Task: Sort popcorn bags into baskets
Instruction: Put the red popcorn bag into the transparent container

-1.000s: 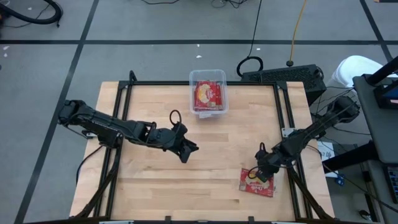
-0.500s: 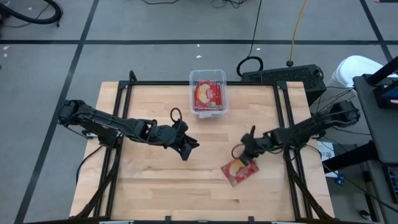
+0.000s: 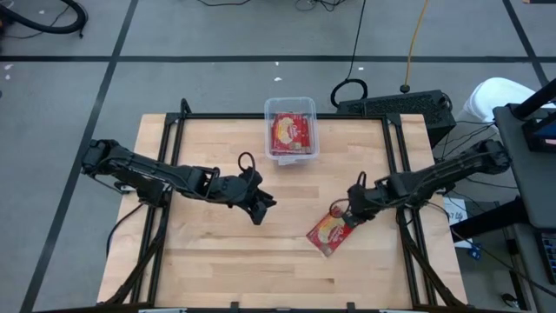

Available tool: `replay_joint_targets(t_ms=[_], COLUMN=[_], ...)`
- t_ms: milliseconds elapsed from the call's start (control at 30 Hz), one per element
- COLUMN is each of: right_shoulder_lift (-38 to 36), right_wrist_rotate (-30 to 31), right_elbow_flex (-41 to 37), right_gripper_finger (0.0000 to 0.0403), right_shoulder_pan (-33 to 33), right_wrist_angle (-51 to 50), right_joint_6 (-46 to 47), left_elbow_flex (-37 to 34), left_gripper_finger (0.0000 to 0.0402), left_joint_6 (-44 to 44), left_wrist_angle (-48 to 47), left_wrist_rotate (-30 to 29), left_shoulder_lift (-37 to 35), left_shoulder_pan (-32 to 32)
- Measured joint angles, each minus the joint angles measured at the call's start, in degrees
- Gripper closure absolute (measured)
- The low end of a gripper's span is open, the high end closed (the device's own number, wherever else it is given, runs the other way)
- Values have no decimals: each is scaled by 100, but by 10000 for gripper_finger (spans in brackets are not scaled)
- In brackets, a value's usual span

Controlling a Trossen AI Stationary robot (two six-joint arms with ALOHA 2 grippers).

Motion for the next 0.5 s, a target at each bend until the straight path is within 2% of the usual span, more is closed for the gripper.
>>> replay_joint_targets(t_ms=[167, 333, 500], right_shoulder_lift=[43, 51, 51], right_wrist_rotate=[-39, -35, -30], right_elbow_flex=[-82, -466, -1038], right_gripper_finger=[386, 336, 297], right_shoulder_pan=[418, 564, 493], right_wrist_angle=[133, 705, 878], right_joint_6=[690, 1272, 1386], left_elbow_flex=[0, 0, 0], left_gripper_finger=[284, 284, 284], left_joint_6=[149, 156, 143], left_wrist_angle=[-80, -80, -78], left_wrist_rotate=[0, 0, 0], left_shoulder_lift=[0, 0, 0], left_shoulder_pan=[92, 157, 156])
